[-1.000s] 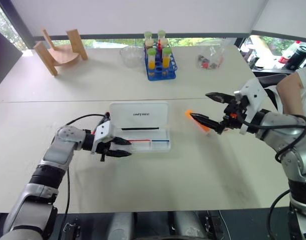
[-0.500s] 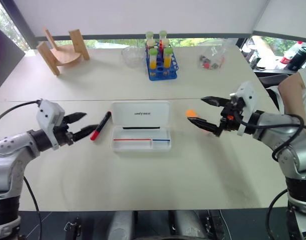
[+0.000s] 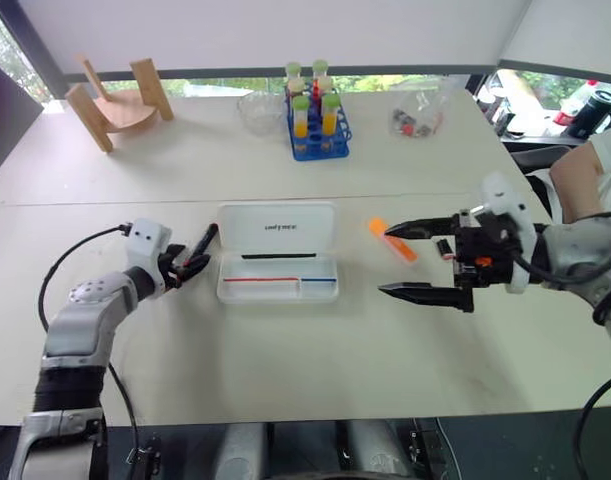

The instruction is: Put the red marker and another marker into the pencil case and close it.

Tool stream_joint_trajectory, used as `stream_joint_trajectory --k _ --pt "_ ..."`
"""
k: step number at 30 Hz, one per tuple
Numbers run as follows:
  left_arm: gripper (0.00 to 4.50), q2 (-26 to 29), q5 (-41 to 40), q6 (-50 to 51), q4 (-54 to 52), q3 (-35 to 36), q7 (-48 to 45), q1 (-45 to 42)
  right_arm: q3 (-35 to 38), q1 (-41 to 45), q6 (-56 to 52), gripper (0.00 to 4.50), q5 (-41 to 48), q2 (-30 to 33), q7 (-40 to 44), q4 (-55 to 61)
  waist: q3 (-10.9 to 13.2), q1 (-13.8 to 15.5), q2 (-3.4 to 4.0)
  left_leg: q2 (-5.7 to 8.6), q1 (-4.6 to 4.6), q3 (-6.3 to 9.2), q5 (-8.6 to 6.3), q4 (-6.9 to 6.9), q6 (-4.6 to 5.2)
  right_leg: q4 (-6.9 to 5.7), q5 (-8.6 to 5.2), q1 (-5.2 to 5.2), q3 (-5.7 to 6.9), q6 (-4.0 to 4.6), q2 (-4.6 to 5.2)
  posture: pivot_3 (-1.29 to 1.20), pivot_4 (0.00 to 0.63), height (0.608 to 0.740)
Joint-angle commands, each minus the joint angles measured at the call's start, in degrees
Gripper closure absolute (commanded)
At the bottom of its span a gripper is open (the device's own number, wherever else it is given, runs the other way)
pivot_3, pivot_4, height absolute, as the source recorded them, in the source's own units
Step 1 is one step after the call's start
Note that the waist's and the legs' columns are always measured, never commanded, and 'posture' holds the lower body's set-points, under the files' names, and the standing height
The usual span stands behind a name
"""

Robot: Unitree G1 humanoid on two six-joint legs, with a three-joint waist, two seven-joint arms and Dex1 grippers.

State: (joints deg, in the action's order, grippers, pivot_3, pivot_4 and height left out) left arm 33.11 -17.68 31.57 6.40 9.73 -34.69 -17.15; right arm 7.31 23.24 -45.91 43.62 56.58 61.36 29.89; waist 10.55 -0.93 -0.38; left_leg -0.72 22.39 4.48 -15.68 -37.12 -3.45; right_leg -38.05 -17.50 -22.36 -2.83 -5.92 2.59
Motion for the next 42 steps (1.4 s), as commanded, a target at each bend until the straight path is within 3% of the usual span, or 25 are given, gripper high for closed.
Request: stream_joint_trajectory --k 1,3,8,11,13,17,22,28,31,35,39,40,42 --pt "2.96 0.55 0.78 -1.15 1.67 -0.29 -0.7 -0.32 0.99 1.55 0.15 0.0 1.66 1.09 0.88 1.64 0.0 0.11 0.0 0.0 0.0 0.01 0.0 0.0 0.0 0.0 0.0 0.0 0.0 0.0 0.0 0.0 0.15 0.74" --pt "4.05 1.64 0.32 -1.17 1.2 0.95 -1.3 0.17 0.98 1.9 0.11 0.0 1.69 1.11 0.69 1.33 0.0 0.14 0.0 0.01 0.01 0.0 0.0 0.01 0.0 0.01 0.0 -0.01 0.0 0.0 0.02 0.0 0.15 0.74" --pt "4.11 6.96 -5.04 -3.68 -5.81 7.92 -8.0 3.66 1.1 1.66 0.35 0.0 1.1 1.13 0.46 0.79 0.04 -0.35 -0.07 -0.02 0.05 -0.03 0.0 0.05 0.0 0.01 0.0 -0.11 -0.03 0.0 0.03 0.0 0.15 0.74" --pt "4.11 10.51 -15.5 -0.73 -15.23 13.51 -15.76 3.86 1.43 1.55 0.42 0.0 0.91 1.05 -0.15 0.48 0.16 0.02 -0.19 -0.12 0.14 -0.01 0.01 0.1 -0.02 0.0 -0.02 -0.23 -0.01 0.03 -0.01 0.0 0.15 0.74" --pt "4.11 12.56 -20.8 1.53 -19.49 13.43 -20.1 2.21 1.6 1.63 0.43 0.0 0.84 1.02 -0.65 0.29 0.2 0.6 -0.23 -0.11 0.16 0.02 0.02 0.08 -0.04 0.01 -0.02 -0.19 0.03 0.04 0.05 0.0 0.15 0.74" --pt "4.11 15.1 -21.17 1.01 -21.04 4.37 -28.32 -3.94 1.52 1.83 0.28 0.0 0.79 0.95 -1.67 0.2 0.21 1.19 -0.2 0.12 0.11 -0.08 0.03 -0.01 -0.06 0.13 -0.01 0.0 0.01 0.0 0.25 0.0 0.15 0.74" --pt "4.11 11.27 -7.5 -9.74 -10.32 -15.13 -37.73 -15.21 3.24 -0.35 0.02 0.0 1.02 1.52 -3.31 1.73 0.22 1.13 -0.22 0.1 0.09 -0.07 0.03 -0.01 -0.05 0.14 0.0 0.01 0.0 -0.01 0.08 0.0 0.15 0.74" --pt "4.11 5.19 6.15 -27.17 8.32 -26.41 -42.7 -23.6 6.64 -4.14 -0.99 0.0 2.2 1.71 -6.14 4.79 0.24 0.06 -0.22 0.08 0.19 -0.07 0.01 0.08 -0.02 0.12 -0.01 -0.17 -0.02 -0.01 0.01 0.0 0.15 0.74" --pt "4.11 3.7 9.83 -32.78 14.97 -27.75 -43.0 -25.63 7.82 -5.54 -1.67 0.0 2.92 1.48 -7.54 6.28 0.25 -0.22 -0.23 0.07 0.21 -0.07 0.01 0.06 -0.01 0.08 -0.01 -0.21 -0.03 -0.01 0.0 0.0 0.15 0.74" --pt "2.25 2.69 11.69 -35.23 18.5 -27.24 -42.52 -26.79 8.18 -6.2 -1.96 0.0 3.61 1.31 -8.89 7.16 0.26 0.0 -0.23 0.06 0.22 -0.06 0.01 0.02 0.0 0.05 -0.01 -0.21 -0.04 -0.01 0.0 0.0 0.15 0.74" --pt "0.26 2.49 8.85 -31.16 16.03 -24.27 -41.99 -26.16 7.1 -6.05 -1.49 0.0 3.27 0.71 -9.88 6.49 0.26 0.18 -0.24 0.06 0.22 -0.05 0.01 -0.03 0.0 0.06 -0.01 -0.16 -0.03 -0.02 0.03 0.0 0.15 0.74" --pt "0.03 2.9 6.93 -28.83 13.78 -22.94 -42.33 -25.48 6.55 -5.68 -1.32 0.0 2.75 0.41 -10.39 5.85 0.28 0.15 -0.26 0.06 0.22 -0.05 0.01 -0.03 0.0 0.05 -0.01 -0.16 -0.03 -0.03 0.03 0.0 0.15 0.74" --pt "0.03 4.29 0.3 -21.36 7.09 -18.45 -43.02 -23.44 3.89 -4.75 -0.74 0.0 -0.36 0.14 -11.88 3.7 0.28 -0.06 -0.27 0.06 0.27 -0.01 0.01 -0.03 -0.01 0.05 -0.01 -0.19 -0.01 -0.03 0.02 0.0 0.15 0.74"
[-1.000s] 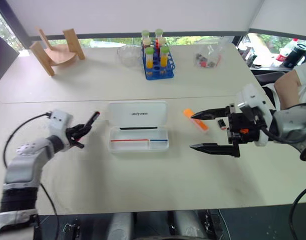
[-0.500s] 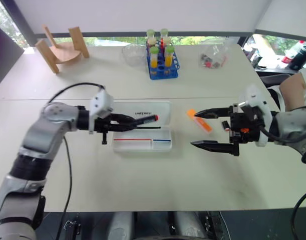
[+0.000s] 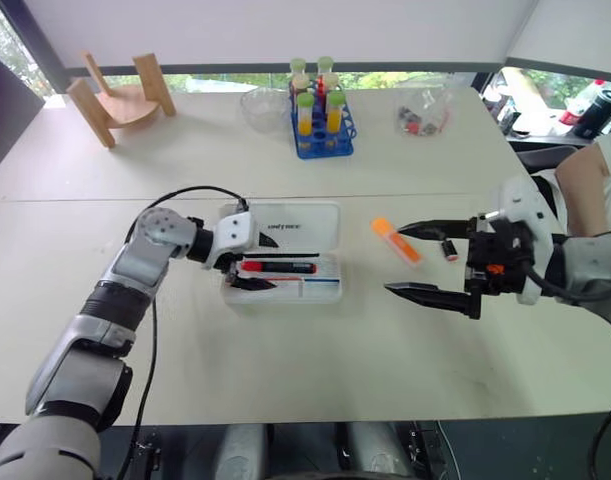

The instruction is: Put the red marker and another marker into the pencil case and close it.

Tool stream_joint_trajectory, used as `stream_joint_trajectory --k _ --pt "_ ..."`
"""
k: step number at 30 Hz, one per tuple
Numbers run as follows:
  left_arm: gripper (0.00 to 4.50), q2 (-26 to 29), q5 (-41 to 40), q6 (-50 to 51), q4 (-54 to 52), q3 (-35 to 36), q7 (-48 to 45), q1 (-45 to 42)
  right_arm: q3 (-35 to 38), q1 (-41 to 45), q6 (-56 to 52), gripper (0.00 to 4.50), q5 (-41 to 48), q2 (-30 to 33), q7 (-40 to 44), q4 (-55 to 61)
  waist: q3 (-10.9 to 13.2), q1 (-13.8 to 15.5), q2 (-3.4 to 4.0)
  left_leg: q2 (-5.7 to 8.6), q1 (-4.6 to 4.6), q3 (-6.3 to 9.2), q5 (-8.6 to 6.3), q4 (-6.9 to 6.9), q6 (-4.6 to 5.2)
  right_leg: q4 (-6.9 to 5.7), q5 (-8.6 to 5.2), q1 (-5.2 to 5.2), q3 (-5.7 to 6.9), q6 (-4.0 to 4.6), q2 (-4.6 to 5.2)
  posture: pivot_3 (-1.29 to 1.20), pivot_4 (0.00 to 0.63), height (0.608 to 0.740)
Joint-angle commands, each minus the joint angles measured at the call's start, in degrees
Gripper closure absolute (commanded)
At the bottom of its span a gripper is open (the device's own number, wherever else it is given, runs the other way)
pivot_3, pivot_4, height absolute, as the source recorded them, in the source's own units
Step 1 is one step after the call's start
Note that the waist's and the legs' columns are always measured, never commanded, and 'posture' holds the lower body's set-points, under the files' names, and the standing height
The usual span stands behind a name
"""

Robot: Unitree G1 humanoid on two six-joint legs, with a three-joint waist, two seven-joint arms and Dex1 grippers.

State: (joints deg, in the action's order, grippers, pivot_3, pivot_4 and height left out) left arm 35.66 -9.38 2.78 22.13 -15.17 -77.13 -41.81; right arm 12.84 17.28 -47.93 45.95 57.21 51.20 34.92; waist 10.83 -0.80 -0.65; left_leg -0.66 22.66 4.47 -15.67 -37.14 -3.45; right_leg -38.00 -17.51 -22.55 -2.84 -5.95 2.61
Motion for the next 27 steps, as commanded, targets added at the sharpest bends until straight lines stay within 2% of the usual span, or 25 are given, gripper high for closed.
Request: stream_joint_trajectory --k 1,4,8,13,18,19,20,21,26,27 --pt "0.03 3.24 -11.84 11.87 -12.87 9.21 -0.8 2.8 -4.07 1.95 1.92 0.0 -5.81 -0.54 -3.08 -3.13 0.0 -0.41 0.0 -0.02 -0.01 -0.01 0.0 0.0 0.0 -0.01 0.0 -0.01 -0.01 0.0 0.0 0.0 0.15 0.74" --pt "0.03 8.46 -20.49 22.01 -24.3 17.3 0.45 8.97 -11.12 5.37 2.95 0.0 -13.87 -2.79 -7.75 -10.0 0.01 -1.47 0.01 -0.08 -0.02 -0.01 0.0 0.04 0.0 -0.09 -0.01 -0.09 -0.03 0.01 -0.05 0.0 0.15 0.74" --pt "0.03 15.67 -27.07 29.21 -36.44 30.14 2.92 23.88 -18.08 12.43 -0.62 0.0 -19.9 -9.87 -13.28 -21.47 0.05 -2.81 0.14 -0.19 -0.18 0.0 0.0 0.14 -0.01 -0.17 -0.02 -0.1 -0.17 0.04 -0.08 0.0 0.15 0.74" --pt "0.03 18.26 -32.64 34.05 -44.38 40.33 4.88 36.36 -23.34 17.3 -0.88 0.0 -26.57 -14.33 -14.77 -32.08 0.09 -1.68 0.16 -0.15 -0.13 -0.07 0.01 0.08 -0.02 -0.16 -0.02 -0.08 -0.11 0.05 -0.03 0.0 0.15 0.74" --pt "0.03 17.81 -35.86 36.12 -50.78 47.85 7.09 46.36 -27.09 21.09 0.37 0.0 -31.53 -19.05 -14.3 -42.94 0.09 -1.3 0.14 -0.12 -0.13 -0.08 0.01 0.08 -0.02 -0.12 -0.02 -0.05 -0.1 0.05 0.02 0.0 0.15 0.74" --pt "0.0 17.65 -36.54 36.69 -51.75 49.22 7.85 47.82 -27.98 21.64 0.3 0.51 -32.35 -19.57 -13.65 -44.45 0.08 -1.54 0.13 -0.11 -0.13 -0.08 0.01 0.08 -0.02 -0.12 -0.02 -0.05 -0.1 0.05 0.03 0.0 0.15 0.74" --pt "0.0 17.38 -37.0 36.84 -52.5 50.2 8.8 48.66 -28.42 22.13 0.41 0.75 -32.95 -20.1 -13.32 -45.76 0.06 -1.62 0.1 -0.12 -0.17 -0.13 0.0 0.08 -0.02 -0.12 -0.01 -0.02 -0.11 0.05 0.03 0.0 0.15 0.74" --pt "0.0 17.22 -37.39 36.84 -53.05 50.75 9.69 49.06 -28.53 22.47 0.7 1.2 -33.46 -20.38 -12.94 -46.62 0.06 -1.7 0.09 -0.13 -0.2 -0.12 0.0 0.08 -0.02 -0.12 -0.01 0.0 -0.11 0.06 0.03 0.0 0.15 0.74" --pt "0.0 17.49 -39.22 37.19 -53.93 53.06 11.9 50.59 -27.78 23.72 1.64 3.72 -34.43 -19.78 -9.46 -45.62 0.05 -1.7 0.1 -0.13 -0.27 -0.1 0.01 0.06 -0.02 -0.13 0.0 0.08 -0.09 0.07 0.0 0.0 0.15 0.74" --pt "0.0 17.7 -39.28 37.08 -53.77 53.77 11.91 51.11 -27.53 24.05 1.81 3.72 -34.46 -18.93 -8.32 -44.1 0.06 -1.65 0.11 -0.12 -0.27 -0.11 0.01 0.07 -0.02 -0.13 0.0 0.08 -0.09 0.07 0.0 0.0 0.15 0.74"
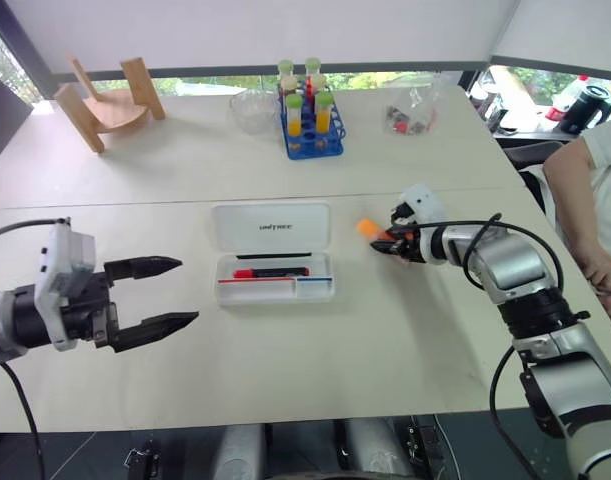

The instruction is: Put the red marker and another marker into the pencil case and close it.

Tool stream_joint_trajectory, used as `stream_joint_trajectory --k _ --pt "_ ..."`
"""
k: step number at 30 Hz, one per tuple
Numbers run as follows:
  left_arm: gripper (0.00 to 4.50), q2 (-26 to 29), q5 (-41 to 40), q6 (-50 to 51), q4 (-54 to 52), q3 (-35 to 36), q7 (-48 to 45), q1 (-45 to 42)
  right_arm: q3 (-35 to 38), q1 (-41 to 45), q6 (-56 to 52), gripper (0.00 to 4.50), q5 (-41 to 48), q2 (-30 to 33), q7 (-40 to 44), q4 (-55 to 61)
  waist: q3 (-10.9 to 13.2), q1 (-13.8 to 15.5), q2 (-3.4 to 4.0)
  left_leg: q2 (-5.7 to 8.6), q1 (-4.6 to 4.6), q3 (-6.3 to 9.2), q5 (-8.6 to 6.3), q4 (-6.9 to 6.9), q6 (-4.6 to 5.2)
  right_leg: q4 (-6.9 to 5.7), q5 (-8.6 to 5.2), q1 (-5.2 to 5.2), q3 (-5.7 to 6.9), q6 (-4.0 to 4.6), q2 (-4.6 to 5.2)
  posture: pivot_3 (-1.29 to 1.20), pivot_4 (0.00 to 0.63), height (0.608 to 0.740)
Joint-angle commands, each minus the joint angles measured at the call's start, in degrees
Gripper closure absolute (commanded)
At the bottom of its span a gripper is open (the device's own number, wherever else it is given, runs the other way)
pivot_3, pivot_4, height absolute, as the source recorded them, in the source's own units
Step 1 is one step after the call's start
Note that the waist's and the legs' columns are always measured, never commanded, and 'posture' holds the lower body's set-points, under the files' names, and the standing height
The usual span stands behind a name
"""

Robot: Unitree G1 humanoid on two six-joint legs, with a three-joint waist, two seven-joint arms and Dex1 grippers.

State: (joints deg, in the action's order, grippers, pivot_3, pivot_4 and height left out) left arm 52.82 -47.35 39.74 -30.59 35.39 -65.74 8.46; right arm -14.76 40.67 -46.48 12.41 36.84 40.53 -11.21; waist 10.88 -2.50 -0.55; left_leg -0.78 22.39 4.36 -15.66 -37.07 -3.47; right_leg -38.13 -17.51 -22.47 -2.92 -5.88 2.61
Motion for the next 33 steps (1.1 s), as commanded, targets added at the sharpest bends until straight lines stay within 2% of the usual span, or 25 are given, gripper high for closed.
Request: stream_joint_trajectory --k 1,7,11,16,21,26,33 --pt "0.0 0.75 -1.44 0.1 -0.97 3.92 0.54 1.35 0.51 1.04 0.17 3.72 -0.74 2.29 3.47 3.66 0.01 0.07 0.02 0.0 0.01 0.01 0.0 0.01 0.0 0.0 0.0 -0.02 0.01 0.0 -0.01 0.0 0.15 0.74" --pt "0.0 1.91 -3.54 1.81 -0.79 9.44 -0.45 5.23 1.35 4.11 -5.16 3.72 8.5 6.93 16.55 22.7 0.08 -0.23 0.12 -0.03 0.24 0.0 0.0 0.09 0.0 0.01 -0.01 -0.32 -0.01 0.0 -0.01 0.0 0.15 0.74" --pt "0.0 2.91 -2.36 0.8 0.81 9.68 -1.49 5.81 -3.16 5.87 -5.5 3.72 10.98 1.62 18.26 28.9 0.06 -0.36 0.09 -0.09 0.12 0.0 -0.01 0.12 0.01 0.0 -0.02 -0.25 0.0 0.04 -0.1 0.0 0.15 0.74" --pt "0.0 3.81 -1.8 -0.13 2.45 8.11 -1.31 3.79 -11.89 8.47 -1.91 3.72 6.93 -9.44 16.53 23.83 0.06 -0.03 0.08 -0.05 0.08 -0.02 0.0 0.07 0.0 -0.01 -0.02 -0.18 0.01 0.05 -0.04 0.0 0.15 0.74" --pt "0.0 3.75 -2.57 0.12 1.35 8.25 -1.18 3.47 -18.59 9.67 2.55 3.72 2.23 -16.88 15.88 16.61 0.04 -0.04 0.04 -0.02 0.12 0.02 0.0 0.08 -0.02 0.0 -0.02 -0.21 0.02 0.04 0.03 0.0 0.15 0.74" --pt "0.0 3.44 -3.1 0.36 -0.77 9.23 -1.27 4.69 -21.27 10.26 6.71 3.72 -1.8 -20.3 15.98 10.4 0.04 -0.08 0.05 -0.03 0.13 0.02 0.01 0.13 -0.03 0.0 -0.02 -0.28 0.02 0.05 0.02 0.0 0.15 0.74" --pt "0.0 3.25 -3.54 0.51 -2.53 10.14 -1.27 6.13 -20.86 11.74 9.15 3.72 -4.85 -24.21 15.7 4.58 0.04 -0.16 0.05 -0.04 0.13 0.02 0.01 0.13 -0.04 -0.01 -0.02 -0.28 0.01 0.05 0.0 0.0 0.15 0.74"
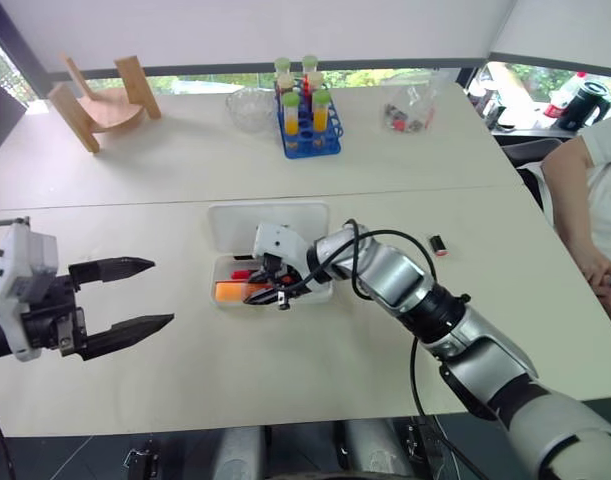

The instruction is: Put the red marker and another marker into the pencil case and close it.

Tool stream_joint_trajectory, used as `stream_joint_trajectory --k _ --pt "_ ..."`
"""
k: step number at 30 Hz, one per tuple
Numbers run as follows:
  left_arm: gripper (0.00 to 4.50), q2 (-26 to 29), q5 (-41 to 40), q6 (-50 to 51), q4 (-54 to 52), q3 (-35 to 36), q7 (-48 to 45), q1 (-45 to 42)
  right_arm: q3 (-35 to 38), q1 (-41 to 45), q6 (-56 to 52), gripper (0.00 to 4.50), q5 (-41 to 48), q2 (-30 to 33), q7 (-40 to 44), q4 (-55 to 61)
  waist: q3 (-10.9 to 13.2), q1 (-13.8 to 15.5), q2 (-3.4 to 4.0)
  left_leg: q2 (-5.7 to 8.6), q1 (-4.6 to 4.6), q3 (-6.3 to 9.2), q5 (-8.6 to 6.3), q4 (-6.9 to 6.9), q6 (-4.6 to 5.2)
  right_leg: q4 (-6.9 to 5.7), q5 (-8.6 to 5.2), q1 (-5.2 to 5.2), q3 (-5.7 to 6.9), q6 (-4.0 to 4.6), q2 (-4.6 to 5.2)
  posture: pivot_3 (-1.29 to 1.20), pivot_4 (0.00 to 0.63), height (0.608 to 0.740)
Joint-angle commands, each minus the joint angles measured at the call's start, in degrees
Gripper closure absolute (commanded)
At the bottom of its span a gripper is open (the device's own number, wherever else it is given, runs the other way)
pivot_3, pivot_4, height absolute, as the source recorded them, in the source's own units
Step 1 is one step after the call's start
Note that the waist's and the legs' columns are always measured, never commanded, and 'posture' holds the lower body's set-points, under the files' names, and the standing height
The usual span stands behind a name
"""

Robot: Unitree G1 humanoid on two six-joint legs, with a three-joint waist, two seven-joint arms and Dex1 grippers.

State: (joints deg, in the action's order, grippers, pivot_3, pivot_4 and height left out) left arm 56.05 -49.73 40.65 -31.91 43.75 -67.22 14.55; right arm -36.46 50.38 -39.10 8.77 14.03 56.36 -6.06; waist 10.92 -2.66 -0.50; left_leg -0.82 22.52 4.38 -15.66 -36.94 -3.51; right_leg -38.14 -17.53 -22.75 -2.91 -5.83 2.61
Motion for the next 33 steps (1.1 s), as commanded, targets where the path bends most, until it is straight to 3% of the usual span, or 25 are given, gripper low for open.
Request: stream_joint_trajectory --k 1,3,4,9,10,13,20,24,33 --pt "0.0 -0.05 -1.2 -0.47 -1.4 1.66 0.4 0.05 0.91 2.14 2.09 3.72 -1.58 -1.71 -0.03 -1.19 0.0 -0.01 0.0 0.0 0.0 0.0 0.0 0.0 0.0 0.0 0.0 -0.01 0.0 0.0 0.0 0.0 0.15 0.74" --pt "0.0 -0.08 -1.37 -0.59 -1.69 1.24 0.94 -0.25 0.89 2.34 2.64 3.72 -2.22 -2.01 0.44 -2.11 0.0 -0.01 0.0 0.0 0.0 0.01 0.0 0.0 0.0 0.0 0.0 0.0 0.0 0.0 0.01 0.0 0.15 0.74" --pt "0.0 -0.09 -1.48 -0.66 -1.73 1.02 1.23 -0.49 0.85 2.4 2.83 2.69 -2.45 -2.07 0.75 -2.34 0.0 0.0 0.0 0.0 0.0 0.01 0.0 0.0 0.0 0.0 0.0 0.0 0.0 0.0 0.01 0.0 0.15 0.74" --pt "0.0 0.14 -1.56 -1.0 -1.23 -0.01 1.95 -1.59 1.63 2.95 2.26 0.37 -2.66 -2.27 1.58 -1.4 0.0 0.01 0.0 0.01 0.0 0.01 0.0 0.0 0.0 0.0 0.0 0.0 0.0 0.0 0.01 0.0 0.15 0.74" --pt "0.0 0.14 -1.51 -1.02 -1.06 -0.31 2.05 -1.93 2.52 3.31 1.47 0.07 -2.26 -1.88 1.78 -0.34 0.0 0.01 0.0 0.01 0.0 0.01 0.0 0.0 0.0 0.0 0.0 0.0 0.0 0.0 0.01 0.0 0.15 0.74" --pt "0.0 0.04 -1.53 -1.07 -0.58 -1.12 2.36 -2.89 8.36 4.08 -3.4 0.07 0.22 0.75 1.32 4.31 0.01 0.08 0.02 0.01 0.0 0.02 0.0 0.0 0.0 0.0 0.0 0.0 0.0 0.0 0.01 0.0 0.15 0.74" --pt "0.0 -1.47 -1.33 -2.18 -0.6 -4.78 3.18 -4.33 33.29 -0.25 -21.72 0.07 5.14 17.72 -6.4 14.72 0.0 0.96 -0.01 0.15 0.09 0.08 0.0 -0.03 -0.01 0.09 0.0 0.05 0.04 0.0 0.17 0.0 0.15 0.74" --pt "0.0 -1.55 -0.6 -3.31 0.67 -8.51 3.36 -6.98 42.0 -13.11 -22.63 0.07 0.98 28.46 -12.77 16.17 -0.03 1.49 -0.05 0.13 0.08 0.02 -0.01 0.1 0.01 0.16 -0.04 0.03 0.04 0.05 0.08 0.0 0.15 0.74" --pt "0.0 -0.74 0.66 -5.06 4.15 -14.21 2.04 -12.7 44.36 -24.7 -20.42 0.07 1.08 25.79 -21.27 11.45 0.02 -0.97 0.04 -0.02 -0.1 -0.43 -0.01 0.07 0.03 -0.03 -0.02 -0.04 -0.28 0.04 -0.04 0.0 0.15 0.74"
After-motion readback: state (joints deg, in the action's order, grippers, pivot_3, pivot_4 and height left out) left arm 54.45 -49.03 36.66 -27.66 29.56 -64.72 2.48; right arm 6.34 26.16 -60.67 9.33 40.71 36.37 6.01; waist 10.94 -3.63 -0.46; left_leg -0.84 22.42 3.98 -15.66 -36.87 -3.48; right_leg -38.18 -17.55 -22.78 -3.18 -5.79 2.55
